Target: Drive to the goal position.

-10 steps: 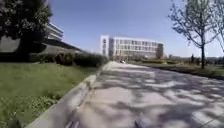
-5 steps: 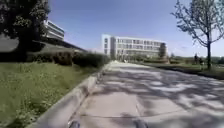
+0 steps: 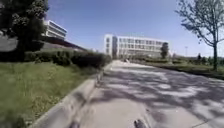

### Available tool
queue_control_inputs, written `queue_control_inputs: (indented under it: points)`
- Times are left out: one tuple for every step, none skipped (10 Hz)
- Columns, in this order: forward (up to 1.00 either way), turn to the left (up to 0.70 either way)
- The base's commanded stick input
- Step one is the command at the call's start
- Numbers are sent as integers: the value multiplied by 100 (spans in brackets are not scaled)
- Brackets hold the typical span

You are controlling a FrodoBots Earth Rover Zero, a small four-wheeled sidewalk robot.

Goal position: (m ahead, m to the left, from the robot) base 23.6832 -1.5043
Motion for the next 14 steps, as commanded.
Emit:
queue_control_inputs:
  points:
    - [0,0]
    - [0,-70]
    - [0,-70]
    - [0,-70]
    - [0,-70]
    - [0,-40]
    - [0,0]
    - [0,0]
    - [0,0]
    - [0,-1]
    - [0,-63]
    - [0,-70]
    - [0,-41]
    - [0,0]
